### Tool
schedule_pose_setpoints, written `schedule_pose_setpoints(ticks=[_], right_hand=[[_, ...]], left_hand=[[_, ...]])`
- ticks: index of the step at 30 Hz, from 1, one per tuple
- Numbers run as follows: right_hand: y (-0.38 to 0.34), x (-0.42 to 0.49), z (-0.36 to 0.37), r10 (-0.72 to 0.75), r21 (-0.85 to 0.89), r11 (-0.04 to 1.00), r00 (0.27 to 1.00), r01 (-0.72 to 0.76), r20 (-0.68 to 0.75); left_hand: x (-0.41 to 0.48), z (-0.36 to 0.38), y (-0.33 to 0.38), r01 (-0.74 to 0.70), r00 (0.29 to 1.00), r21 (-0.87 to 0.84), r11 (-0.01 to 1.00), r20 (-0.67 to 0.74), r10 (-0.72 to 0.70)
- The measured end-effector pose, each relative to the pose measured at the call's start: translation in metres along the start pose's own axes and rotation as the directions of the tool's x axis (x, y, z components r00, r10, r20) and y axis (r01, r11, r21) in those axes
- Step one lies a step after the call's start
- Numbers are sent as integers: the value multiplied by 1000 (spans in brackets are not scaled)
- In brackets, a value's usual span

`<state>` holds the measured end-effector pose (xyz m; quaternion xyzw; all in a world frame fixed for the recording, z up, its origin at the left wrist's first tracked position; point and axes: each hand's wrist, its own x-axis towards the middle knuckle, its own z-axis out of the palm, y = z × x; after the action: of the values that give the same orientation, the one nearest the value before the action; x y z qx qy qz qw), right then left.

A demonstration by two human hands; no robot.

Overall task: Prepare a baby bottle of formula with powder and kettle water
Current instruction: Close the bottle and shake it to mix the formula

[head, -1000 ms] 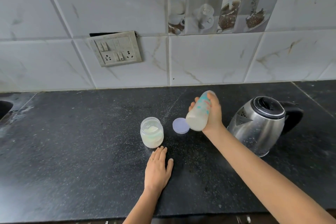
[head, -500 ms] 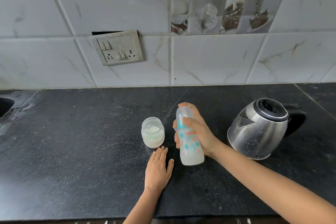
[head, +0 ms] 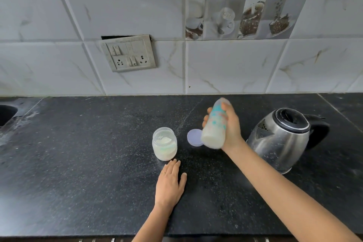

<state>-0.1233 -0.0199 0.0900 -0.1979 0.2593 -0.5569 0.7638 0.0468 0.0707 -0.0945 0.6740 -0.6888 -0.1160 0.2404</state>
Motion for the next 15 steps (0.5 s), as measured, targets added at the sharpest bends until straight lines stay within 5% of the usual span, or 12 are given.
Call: schedule_pose_setpoints(ticks=[3,7,9,12,15], right_hand=[[-7,7,1,7,65,998,996,-2,-86],[5,-14,-9,54,-388,921,986,12,159],[-2,-12,-6,-6,-312,949,994,41,113],[-14,1,-1,-66,6,998,988,68,-138],[1,-11,-5,-68,-71,996,994,61,-91]], left_hand=[[0,1,1,4,1000,6,1000,7,-4],[0,1,0,8,1000,11,1000,6,-8],[0,1,0,6,1000,11,1000,6,-6],[1,2,0,7,1000,3,1000,2,-7],[0,2,1,12,1000,1,1000,5,-12]])
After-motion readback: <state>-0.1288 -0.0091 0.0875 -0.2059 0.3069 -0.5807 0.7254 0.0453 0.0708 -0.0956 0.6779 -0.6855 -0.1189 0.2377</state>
